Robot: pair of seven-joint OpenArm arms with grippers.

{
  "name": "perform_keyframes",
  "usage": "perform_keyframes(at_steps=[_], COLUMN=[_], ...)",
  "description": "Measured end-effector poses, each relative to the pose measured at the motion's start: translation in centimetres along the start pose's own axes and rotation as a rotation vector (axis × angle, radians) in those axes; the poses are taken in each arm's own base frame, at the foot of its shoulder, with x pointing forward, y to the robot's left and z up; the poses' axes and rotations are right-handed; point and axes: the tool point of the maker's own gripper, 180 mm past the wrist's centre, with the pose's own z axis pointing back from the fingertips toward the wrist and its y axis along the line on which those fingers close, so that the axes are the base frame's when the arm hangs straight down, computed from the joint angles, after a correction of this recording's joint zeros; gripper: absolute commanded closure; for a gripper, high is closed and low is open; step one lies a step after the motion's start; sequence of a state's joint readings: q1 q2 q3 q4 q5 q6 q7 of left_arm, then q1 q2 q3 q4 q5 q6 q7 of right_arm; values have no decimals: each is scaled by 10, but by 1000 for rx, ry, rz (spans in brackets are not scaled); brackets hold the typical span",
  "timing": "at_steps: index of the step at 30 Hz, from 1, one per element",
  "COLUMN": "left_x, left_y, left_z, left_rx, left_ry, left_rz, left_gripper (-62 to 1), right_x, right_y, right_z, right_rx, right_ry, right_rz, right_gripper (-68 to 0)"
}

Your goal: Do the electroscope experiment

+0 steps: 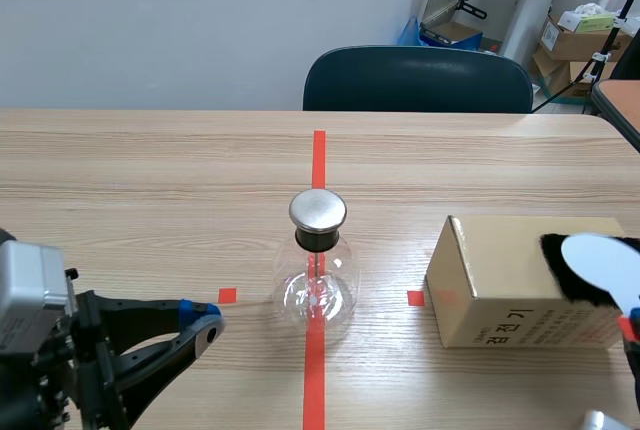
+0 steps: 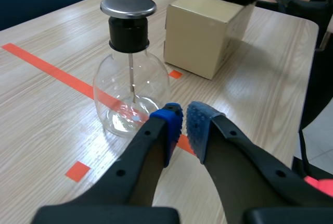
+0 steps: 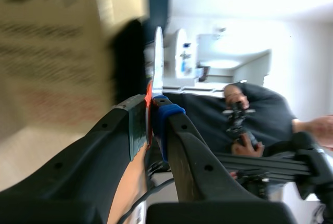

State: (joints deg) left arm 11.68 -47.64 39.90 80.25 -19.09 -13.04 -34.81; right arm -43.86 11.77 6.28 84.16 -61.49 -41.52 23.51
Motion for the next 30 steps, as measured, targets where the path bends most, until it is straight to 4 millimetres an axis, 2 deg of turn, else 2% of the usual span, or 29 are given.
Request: perform_keyframes(at_steps=[5, 8, 12, 18, 22, 30], left_x=[-1, -2, -16, -39, -53, -71], left_y=[6, 10, 24, 48, 59, 73], left_z=[-16, -24, -30, -31, -32, -31], left_rx=[23, 37, 82, 145, 180, 218], left_ry=[18, 15, 44, 88, 114, 157], left_rz=[-10, -8, -7, -6, 5, 4], left_gripper=[-55, -55, -55, -55, -55, -55], right_x=[7, 6, 11, 22, 27, 61], right_y=[-49, -66, -87, -99, -110, -111], right_z=[-13, -20, -26, -33, -47, -61], right_rx=[-113, -134, -177, -200, -256, -269], right_ry=[-29, -20, -32, -57, -43, -70], right_rz=[26, 9, 6, -14, -46, -51], right_gripper=[-17, -17, -17, -17, -17, -18])
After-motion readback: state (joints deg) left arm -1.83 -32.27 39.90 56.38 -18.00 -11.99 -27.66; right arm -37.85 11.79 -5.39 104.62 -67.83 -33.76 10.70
